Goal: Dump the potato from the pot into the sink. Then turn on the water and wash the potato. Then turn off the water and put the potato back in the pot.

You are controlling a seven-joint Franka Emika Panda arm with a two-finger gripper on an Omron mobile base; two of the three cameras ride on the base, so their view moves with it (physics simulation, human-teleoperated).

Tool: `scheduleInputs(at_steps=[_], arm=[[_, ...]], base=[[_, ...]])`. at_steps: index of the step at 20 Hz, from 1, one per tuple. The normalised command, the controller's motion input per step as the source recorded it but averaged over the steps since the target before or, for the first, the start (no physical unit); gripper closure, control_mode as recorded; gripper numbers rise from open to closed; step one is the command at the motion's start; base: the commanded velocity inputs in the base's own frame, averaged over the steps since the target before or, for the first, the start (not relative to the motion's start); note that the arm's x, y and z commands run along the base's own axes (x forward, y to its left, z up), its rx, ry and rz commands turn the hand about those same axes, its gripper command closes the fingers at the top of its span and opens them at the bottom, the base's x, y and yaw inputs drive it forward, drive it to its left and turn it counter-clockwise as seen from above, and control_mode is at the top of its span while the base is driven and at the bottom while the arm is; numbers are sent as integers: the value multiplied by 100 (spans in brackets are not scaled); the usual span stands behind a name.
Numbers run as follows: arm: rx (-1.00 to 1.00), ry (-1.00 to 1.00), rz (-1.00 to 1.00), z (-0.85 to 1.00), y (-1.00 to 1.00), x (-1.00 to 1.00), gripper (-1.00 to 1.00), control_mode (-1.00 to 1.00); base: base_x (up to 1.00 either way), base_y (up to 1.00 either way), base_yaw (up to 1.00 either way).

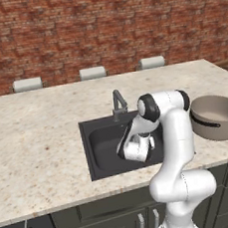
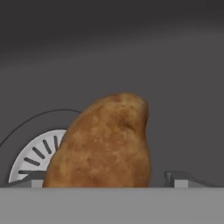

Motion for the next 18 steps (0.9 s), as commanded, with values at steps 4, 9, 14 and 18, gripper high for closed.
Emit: scheduleInputs(at_steps=[4,9,14,18], arm=[[-5,0,0,-11,3,8,100,-100],[0,0,0,5,-8,0,100,-100],[0,7,0,48,-2,0,100,-100],[0,12,0,63,-1,-1,100,-100]], base=[[0,0,0],[0,0,0],[0,0,0],[0,0,0]])
